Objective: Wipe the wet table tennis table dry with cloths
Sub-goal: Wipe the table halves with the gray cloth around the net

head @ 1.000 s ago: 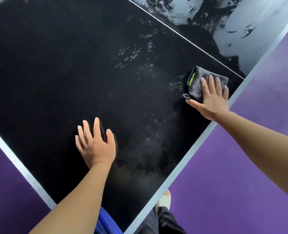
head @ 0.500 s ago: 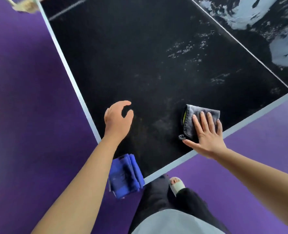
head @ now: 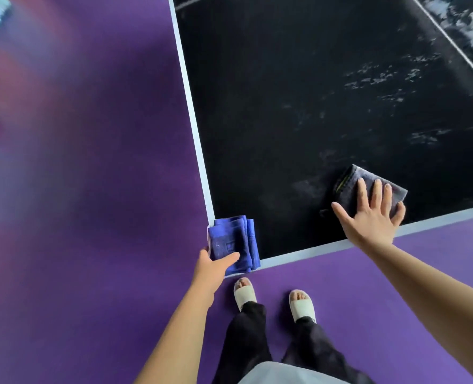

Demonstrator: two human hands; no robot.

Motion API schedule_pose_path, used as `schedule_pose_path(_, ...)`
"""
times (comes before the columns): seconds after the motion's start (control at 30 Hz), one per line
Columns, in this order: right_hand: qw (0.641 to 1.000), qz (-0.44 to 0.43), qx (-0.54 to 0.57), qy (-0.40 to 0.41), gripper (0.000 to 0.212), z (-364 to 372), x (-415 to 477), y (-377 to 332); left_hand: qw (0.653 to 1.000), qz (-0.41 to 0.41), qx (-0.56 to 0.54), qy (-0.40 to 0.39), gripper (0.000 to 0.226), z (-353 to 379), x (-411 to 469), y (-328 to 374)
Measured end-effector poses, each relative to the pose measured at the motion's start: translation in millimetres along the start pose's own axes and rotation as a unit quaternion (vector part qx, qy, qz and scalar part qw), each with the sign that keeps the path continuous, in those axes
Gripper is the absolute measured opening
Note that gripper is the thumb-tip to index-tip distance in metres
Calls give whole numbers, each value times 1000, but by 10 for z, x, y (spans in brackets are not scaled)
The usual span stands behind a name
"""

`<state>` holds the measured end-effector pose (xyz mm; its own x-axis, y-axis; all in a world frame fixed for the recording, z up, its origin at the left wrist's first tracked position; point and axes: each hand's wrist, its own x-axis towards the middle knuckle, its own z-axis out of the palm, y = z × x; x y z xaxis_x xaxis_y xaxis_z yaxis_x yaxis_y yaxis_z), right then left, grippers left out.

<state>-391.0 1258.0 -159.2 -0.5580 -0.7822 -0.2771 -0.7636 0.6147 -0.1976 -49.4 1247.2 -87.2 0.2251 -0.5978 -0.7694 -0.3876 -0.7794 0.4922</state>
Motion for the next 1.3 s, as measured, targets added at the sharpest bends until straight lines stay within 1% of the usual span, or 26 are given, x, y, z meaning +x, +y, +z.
schedule_pose_path(0.1,1000,25,-6,-8,87,38,32,-110,999,3,20,34,50,72,72,11)
schedule_pose_path(0.2,999,36,-16,1,88,92,29,-247,999,-6,18,27,59,66,168,32)
schedule_pose_path(0.27,1000,18,-22,5,88,128,4,-425,1000,-15,9,24,71,35,248,27)
schedule_pose_path(0.33,999,-30,-40,-11,85,185,-61,-670,999,-24,-8,27,77,15,288,8)
schedule_pose_path(0.37,997,-59,-50,-21,83,226,-115,-807,999,-24,-20,25,75,8,272,3)
schedule_pose_path(0.43,991,-113,-58,-33,79,331,-259,-1076,999,-23,-43,19,59,-2,226,-8)
schedule_pose_path(0.5,986,-155,-51,-34,77,431,-393,-1312,997,-47,-65,0,46,-51,198,-30)
schedule_pose_path(0.57,981,-187,-44,-37,76,516,-528,-1520,990,-85,-112,-32,43,-224,136,-60)
schedule_pose_path(0.63,973,-225,-42,-44,75,619,-682,-1705,974,-114,-186,-67,41,-479,64,-151)
schedule_pose_path(0.67,966,-252,-39,-43,73,671,-772,-1789,964,-117,-226,-80,41,-629,13,-222)
schedule_pose_path(0.73,941,-337,-10,-38,66,781,-973,-1936,944,-88,-308,-83,26,-948,-127,-344)
schedule_pose_path(0.77,918,-392,14,-50,61,846,-1079,-2003,933,-65,-345,-74,20,-1104,-190,-402)
schedule_pose_path(0.8,890,-449,32,-73,55,896,-1193,-2070,923,-43,-378,-61,21,-1248,-263,-432)
schedule_pose_path(0.87,839,-525,50,-132,43,981,-1463,-2195,905,0,-423,-36,32,-1469,-377,-437)
schedule_pose_path(0.9,826,-533,67,-170,38,981,-1606,-2244,897,17,-441,-29,39,-1534,-410,-431)
schedule_pose_path(0.93,820,-523,95,-213,35,927,-1737,-2280,892,25,-452,-25,43,-1572,-445,-401)
schedule_pose_path(1.0,827,-440,168,-307,21,757,-1904,-2274,884,32,-467,-18,42,-1576,-481,-338)
schedule_pose_path(1.03,832,-388,213,-335,13,654,-1922,-2221,880,35,-473,-20,40,-1544,-496,-312)
schedule_pose_path(1.07,837,-345,257,-338,11,523,-1907,-2137,878,34,-477,-23,39,-1495,-516,-286)
schedule_pose_path(1.1,845,-315,298,-313,14,388,-1856,-2017,878,32,-477,-27,38,-1428,-526,-270)
schedule_pose_path(1.13,857,-298,329,-261,18,270,-1753,-1848,879,26,-475,-31,36,-1354,-536,-252)
schedule_pose_path(1.17,876,-284,341,-187,22,180,-1609,-1631,881,17,-471,-37,34,-1272,-534,-250)
schedule_pose_path(1.23,917,-239,317,-28,32,-15,-1227,-1109,886,-3,-460,-51,31,-1113,-540,-250)
schedule_pose_path(1.27,934,-208,289,38,37,-100,-1019,-819,888,-12,-457,-59,32,-1042,-551,-244)
schedule_pose_path(1.3,946,-178,256,86,41,-157,-816,-522,889,-20,-452,-68,33,-981,-566,-235)
